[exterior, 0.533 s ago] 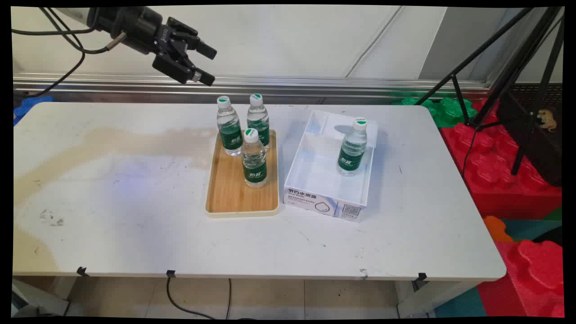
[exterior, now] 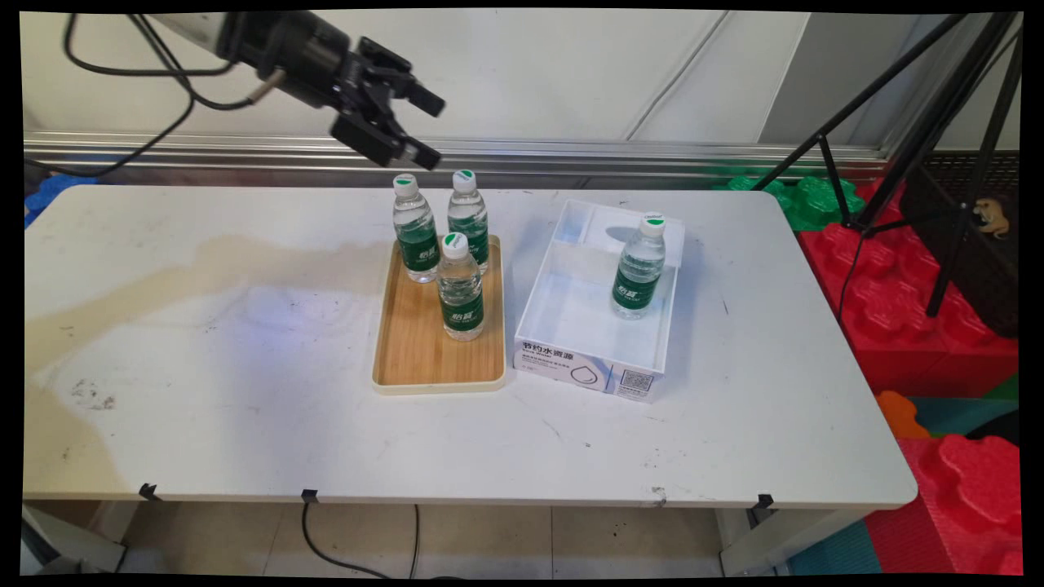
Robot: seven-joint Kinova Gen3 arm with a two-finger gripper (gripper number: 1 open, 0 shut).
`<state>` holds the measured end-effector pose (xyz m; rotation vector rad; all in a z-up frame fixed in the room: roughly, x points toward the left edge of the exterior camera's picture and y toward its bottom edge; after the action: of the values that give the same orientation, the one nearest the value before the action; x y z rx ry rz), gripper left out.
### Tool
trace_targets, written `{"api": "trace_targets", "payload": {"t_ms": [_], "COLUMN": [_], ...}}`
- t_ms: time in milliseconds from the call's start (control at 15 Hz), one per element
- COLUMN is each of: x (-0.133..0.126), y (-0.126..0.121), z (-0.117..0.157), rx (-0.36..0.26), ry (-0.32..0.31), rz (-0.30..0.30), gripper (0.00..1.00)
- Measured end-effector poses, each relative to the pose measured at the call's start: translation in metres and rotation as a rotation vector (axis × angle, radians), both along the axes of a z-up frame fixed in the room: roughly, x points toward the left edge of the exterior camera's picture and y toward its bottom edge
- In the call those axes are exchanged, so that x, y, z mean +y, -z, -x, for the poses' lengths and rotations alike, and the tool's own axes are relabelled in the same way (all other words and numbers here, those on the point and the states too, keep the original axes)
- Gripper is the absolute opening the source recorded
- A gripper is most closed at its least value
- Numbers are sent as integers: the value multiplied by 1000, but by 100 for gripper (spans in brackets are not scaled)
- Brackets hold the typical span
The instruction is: Pick up the green bottle from the white box
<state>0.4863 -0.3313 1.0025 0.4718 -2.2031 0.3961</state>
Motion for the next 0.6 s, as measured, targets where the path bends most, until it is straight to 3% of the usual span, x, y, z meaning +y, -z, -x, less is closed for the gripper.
{"api": "trace_targets", "payload": {"t_ms": [600], "x": [-45], "y": [32], "z": [92], "rx": [-19], "ry": [10], "rz": [-10], "gripper": [100]}}
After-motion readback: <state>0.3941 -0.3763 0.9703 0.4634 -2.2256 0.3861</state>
